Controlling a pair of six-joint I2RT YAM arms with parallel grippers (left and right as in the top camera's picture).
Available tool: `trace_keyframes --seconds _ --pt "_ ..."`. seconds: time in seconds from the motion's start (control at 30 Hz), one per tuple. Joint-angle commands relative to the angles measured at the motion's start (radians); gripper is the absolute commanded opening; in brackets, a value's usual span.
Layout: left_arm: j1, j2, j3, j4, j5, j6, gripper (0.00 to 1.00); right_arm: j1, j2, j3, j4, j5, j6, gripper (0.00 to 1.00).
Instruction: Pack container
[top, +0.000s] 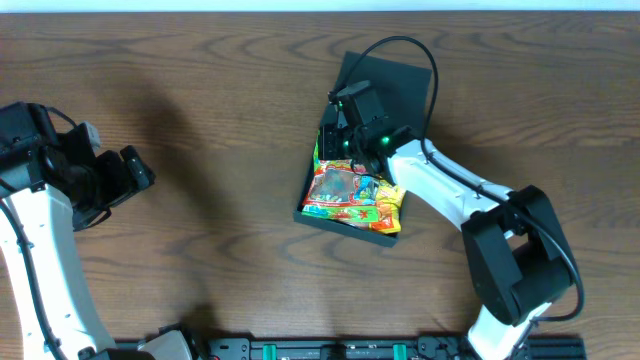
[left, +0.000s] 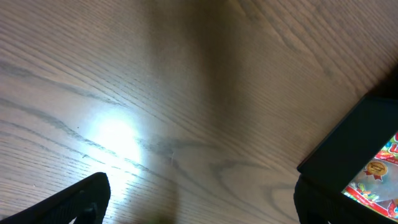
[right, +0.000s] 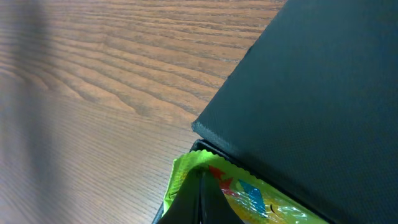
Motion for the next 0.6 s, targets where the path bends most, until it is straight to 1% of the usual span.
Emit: trace_keyframes --seconds 0.0,0.13,0.43,0.57 --pt "0.004 0.003 0.003 -0.003 -0.012 0.011 0.95 0.019 0.01 0.015 0.0 0.023 -0.004 0.01" --pt "0.004 0.003 0.003 -0.003 -0.012 0.011 0.95 0.02 0.014 0.014 0.0 0.063 -0.005 0.01" --pt "0.004 0.003 0.003 -0.003 -0.012 0.011 0.95 0.02 0.093 0.014 0.0 0.063 -0.008 0.01" --pt "0.004 0.003 0.003 -0.003 -0.012 0.011 0.95 0.019 0.102 0.015 0.001 0.063 -0.008 0.01"
